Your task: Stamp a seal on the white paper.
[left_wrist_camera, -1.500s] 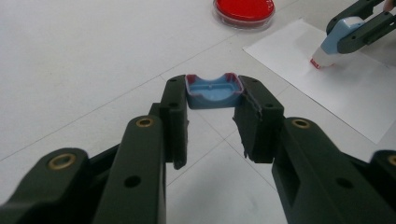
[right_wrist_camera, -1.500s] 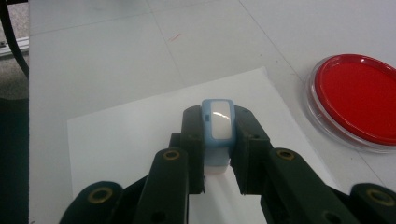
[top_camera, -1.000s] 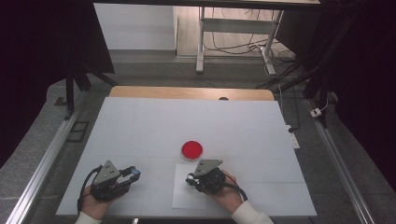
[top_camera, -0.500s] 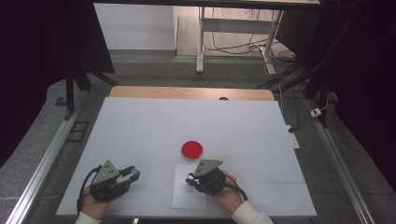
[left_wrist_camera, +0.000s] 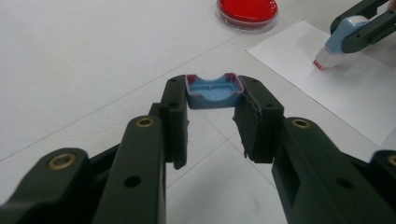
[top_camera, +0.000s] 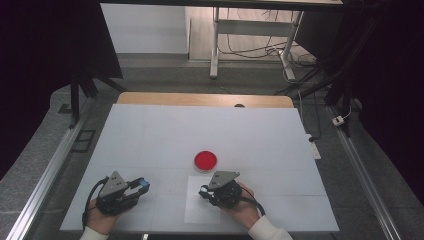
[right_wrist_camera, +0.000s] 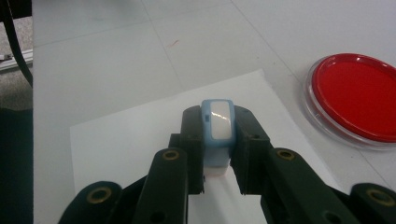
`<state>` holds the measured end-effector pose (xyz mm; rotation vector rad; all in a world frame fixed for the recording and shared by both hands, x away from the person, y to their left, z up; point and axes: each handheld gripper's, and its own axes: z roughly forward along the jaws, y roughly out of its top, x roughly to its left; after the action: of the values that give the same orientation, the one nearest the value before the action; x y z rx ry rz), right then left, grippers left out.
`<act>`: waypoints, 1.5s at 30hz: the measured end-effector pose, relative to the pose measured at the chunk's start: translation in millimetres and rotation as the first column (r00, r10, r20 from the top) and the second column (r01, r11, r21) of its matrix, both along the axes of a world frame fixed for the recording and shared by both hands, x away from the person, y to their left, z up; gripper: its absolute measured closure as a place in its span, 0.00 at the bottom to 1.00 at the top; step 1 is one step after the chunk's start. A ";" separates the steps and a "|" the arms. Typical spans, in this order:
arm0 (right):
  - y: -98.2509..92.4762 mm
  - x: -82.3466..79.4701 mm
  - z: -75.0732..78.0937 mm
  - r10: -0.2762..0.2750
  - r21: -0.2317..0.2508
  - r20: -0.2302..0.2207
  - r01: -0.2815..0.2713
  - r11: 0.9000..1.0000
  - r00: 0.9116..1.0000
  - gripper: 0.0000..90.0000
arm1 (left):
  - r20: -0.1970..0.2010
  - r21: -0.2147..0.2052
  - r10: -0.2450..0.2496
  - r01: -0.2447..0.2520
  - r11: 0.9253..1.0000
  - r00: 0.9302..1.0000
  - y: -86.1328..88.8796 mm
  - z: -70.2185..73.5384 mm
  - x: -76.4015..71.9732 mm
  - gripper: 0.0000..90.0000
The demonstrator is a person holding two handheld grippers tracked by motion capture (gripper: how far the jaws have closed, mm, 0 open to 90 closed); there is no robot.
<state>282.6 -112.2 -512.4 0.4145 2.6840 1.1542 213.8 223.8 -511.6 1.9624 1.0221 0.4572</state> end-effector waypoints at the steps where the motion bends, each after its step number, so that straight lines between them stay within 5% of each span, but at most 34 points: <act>1: -0.5 0.0 1.0 0.001 0.002 0.000 -0.001 1.000 1.000 0.84 | 0.000 -0.001 0.001 -0.001 1.000 1.000 0.1 0.0 0.0 0.72; 15: 0.0 -1.7 4.0 0.013 0.000 0.012 -0.013 1.000 1.000 0.84 | 0.001 0.001 0.002 -0.002 1.000 1.000 1.1 -0.5 0.2 0.72; 31: -8.8 -1.2 16.1 -0.017 0.094 0.013 0.015 0.995 1.000 0.84 | 0.002 0.001 0.002 -0.002 1.000 1.000 1.2 -0.6 0.3 0.72; 45: -23.4 4.3 25.8 -0.083 0.176 -0.011 0.084 0.981 0.997 0.84 | 0.001 0.008 0.000 0.000 1.000 1.000 0.2 -1.1 0.5 0.72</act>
<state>286.9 -135.6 -486.6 0.5514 2.5501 1.3719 214.3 224.0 -512.6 1.9690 1.0211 0.4635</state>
